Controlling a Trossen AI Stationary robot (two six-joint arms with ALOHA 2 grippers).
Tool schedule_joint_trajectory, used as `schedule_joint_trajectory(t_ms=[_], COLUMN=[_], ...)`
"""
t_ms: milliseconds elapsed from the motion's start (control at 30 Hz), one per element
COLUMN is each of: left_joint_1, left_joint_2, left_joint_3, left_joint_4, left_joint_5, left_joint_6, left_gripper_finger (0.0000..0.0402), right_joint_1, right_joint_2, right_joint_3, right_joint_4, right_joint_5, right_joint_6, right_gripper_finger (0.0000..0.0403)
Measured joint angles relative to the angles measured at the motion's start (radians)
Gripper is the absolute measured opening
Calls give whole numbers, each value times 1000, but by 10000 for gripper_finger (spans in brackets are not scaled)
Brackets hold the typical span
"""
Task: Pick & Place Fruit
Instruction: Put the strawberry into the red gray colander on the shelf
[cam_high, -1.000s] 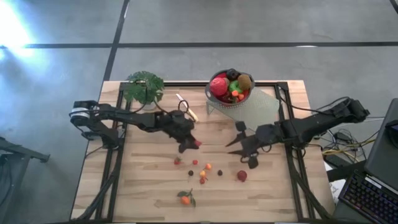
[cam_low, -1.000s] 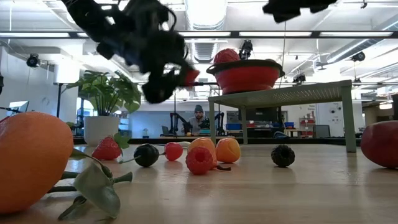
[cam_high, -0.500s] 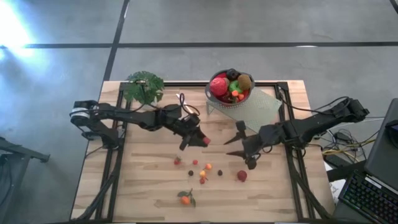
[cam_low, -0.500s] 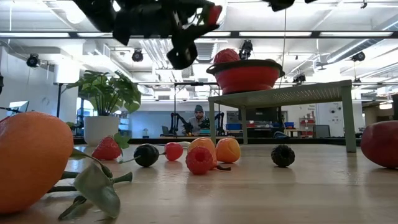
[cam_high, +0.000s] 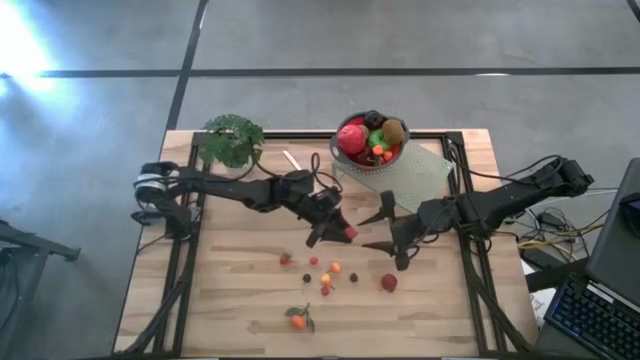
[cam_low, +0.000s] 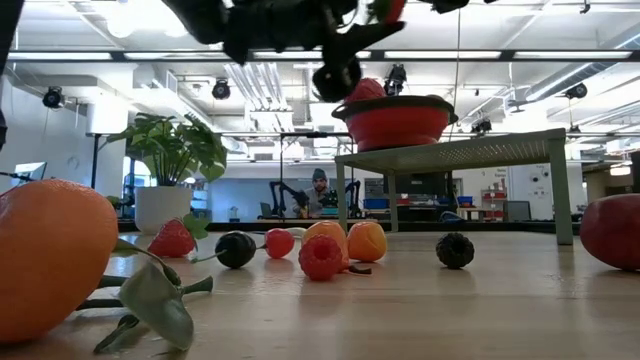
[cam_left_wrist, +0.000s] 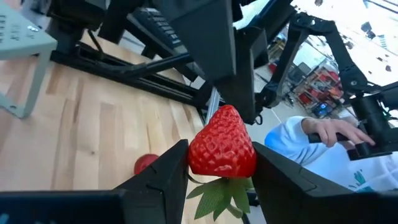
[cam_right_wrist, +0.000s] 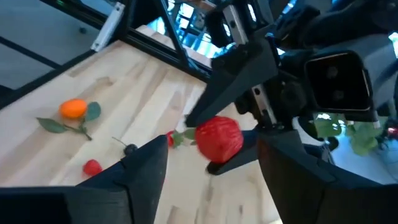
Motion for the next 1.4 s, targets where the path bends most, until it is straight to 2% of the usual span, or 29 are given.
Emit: schedule_joint_trajectory(t_ms=[233, 400, 900, 1400], left_joint_1=[0, 0, 13, 16], left_joint_2=[99, 118, 118, 118], left_joint_3=[165, 220, 217, 215], left_joint_4=[-101, -124, -121, -109], left_joint_5=[62, 88, 95, 92], left_joint_6=[25, 34, 41, 45], left_gripper_finger=[163, 163, 163, 168], right_joint_1=[0, 0, 2, 2], right_joint_2=[0, -2, -2, -2], right_joint_3=[0, 1, 1, 1], right_joint_4=[-11, -47, -48, -50], right_joint_5=[1, 27, 20, 20], right_joint_6=[-3, 19, 26, 32], right_gripper_finger=[253, 234, 137, 139])
